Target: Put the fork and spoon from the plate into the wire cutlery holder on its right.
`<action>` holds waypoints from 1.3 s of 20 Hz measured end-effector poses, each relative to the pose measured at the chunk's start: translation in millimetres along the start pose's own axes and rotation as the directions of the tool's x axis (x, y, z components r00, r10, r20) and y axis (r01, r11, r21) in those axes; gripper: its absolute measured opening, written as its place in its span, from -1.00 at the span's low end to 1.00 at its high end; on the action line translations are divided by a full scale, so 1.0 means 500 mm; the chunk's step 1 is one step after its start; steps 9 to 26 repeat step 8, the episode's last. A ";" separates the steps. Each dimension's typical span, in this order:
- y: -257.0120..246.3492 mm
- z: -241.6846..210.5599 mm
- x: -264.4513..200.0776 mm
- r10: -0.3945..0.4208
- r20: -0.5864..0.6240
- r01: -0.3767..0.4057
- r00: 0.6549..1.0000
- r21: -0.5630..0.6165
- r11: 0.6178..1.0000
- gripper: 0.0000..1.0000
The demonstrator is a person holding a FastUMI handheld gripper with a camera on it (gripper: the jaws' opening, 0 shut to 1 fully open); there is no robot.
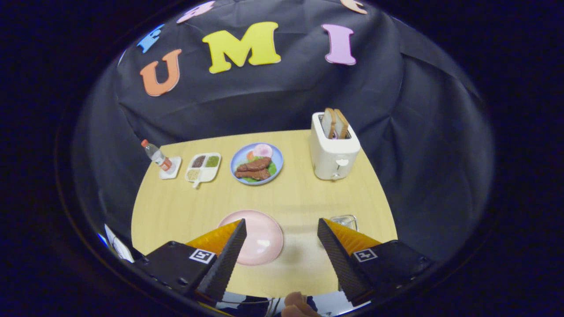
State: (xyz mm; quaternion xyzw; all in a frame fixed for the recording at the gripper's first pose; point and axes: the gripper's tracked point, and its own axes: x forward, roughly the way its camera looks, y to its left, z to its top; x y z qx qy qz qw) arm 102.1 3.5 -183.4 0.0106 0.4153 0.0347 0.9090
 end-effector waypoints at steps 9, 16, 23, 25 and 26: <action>0.083 0.136 -0.170 -0.074 0.415 0.086 0.907 -0.010 0.996 0.95; 0.083 0.136 -0.170 -0.074 0.415 0.086 0.907 -0.010 0.996 0.95; 0.083 0.136 -0.170 -0.074 0.415 0.086 0.907 -0.010 0.996 0.95; 0.083 0.136 -0.170 -0.074 0.415 0.086 0.907 -0.010 0.996 0.95; 0.083 0.136 -0.170 -0.074 0.415 0.086 0.907 -0.010 0.996 0.95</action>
